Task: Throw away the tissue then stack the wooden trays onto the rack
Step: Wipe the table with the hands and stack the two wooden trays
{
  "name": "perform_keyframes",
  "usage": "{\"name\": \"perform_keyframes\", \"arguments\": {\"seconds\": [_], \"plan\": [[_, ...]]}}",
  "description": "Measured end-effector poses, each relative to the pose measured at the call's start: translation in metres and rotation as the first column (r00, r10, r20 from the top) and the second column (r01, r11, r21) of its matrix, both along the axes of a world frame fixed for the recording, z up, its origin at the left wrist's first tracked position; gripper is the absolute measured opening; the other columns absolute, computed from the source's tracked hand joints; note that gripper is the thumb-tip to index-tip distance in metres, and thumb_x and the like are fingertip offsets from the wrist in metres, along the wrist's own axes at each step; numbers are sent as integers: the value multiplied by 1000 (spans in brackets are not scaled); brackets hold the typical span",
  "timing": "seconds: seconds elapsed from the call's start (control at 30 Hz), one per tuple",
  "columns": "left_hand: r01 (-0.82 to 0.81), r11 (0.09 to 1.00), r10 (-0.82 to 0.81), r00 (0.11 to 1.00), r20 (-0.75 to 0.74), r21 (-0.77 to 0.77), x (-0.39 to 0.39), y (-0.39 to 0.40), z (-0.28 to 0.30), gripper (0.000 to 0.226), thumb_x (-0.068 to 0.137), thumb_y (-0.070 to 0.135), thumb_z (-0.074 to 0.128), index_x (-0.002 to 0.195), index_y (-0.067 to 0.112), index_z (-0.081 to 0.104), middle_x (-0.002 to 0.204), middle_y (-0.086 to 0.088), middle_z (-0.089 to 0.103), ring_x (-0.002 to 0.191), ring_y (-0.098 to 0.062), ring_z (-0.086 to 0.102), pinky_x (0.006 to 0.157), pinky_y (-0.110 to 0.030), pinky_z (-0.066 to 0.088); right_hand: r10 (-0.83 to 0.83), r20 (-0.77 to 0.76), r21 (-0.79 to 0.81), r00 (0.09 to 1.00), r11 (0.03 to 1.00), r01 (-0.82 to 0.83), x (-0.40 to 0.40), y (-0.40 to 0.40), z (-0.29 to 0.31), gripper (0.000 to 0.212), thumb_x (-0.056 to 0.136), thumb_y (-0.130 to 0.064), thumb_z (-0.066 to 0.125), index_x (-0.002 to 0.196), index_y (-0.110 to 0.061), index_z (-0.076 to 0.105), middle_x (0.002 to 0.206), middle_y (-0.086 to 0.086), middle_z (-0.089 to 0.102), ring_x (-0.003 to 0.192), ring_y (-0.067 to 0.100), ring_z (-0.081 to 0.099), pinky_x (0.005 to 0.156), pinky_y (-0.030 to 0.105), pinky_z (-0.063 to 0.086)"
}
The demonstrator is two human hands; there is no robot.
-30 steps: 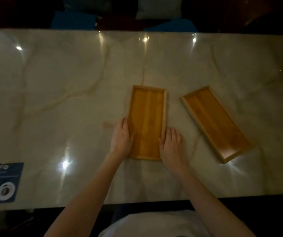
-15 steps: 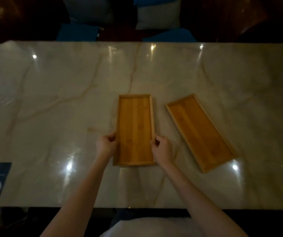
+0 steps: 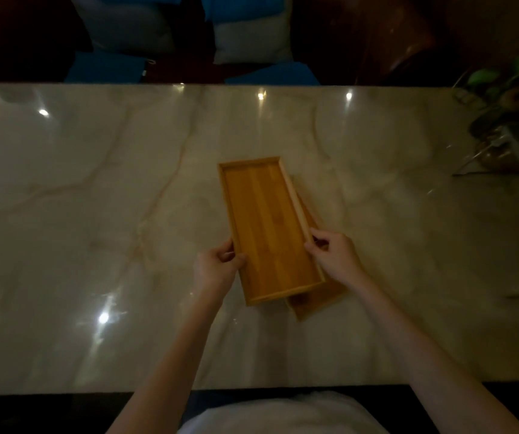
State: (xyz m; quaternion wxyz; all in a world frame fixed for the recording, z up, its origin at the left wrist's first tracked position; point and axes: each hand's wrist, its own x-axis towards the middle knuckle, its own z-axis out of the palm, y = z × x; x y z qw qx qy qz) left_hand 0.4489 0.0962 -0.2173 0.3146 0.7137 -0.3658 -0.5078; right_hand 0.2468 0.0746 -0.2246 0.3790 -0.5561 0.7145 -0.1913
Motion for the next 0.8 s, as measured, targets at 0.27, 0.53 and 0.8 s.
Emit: {"name": "perform_keyframes", "arguments": {"seconds": [0.27,0.53,0.8], "plan": [[-75,997,74,994,79,16,-72,22,-30,43,81,10,63,122,17,59,117,-10,67,101,-24,64,88,-37,52,69,-62,10,996,998,-69,-58,5,-17,39,85,-8,61,122,4,55,125,21,55,97,26,59,81,17,37],[-110,994,105,976,191,15,-88,21,-42,44,84,14,63,126,6,55,131,-10,55,116,-23,55,85,-19,37,125,-64,25,990,992,-123,-67,-5,-24,40,86,-11,59,124,2,53,129,19,51,115,32,53,101,38,41],[-111,994,112,971,213,-17,-86,15,-47,42,82,11,64,123,7,58,124,-12,59,112,-25,57,91,-26,41,155,-51,46,987,987,-153,-63,-16,-25,41,88,-11,57,126,2,51,132,19,50,118,30,51,100,30,38]]}}
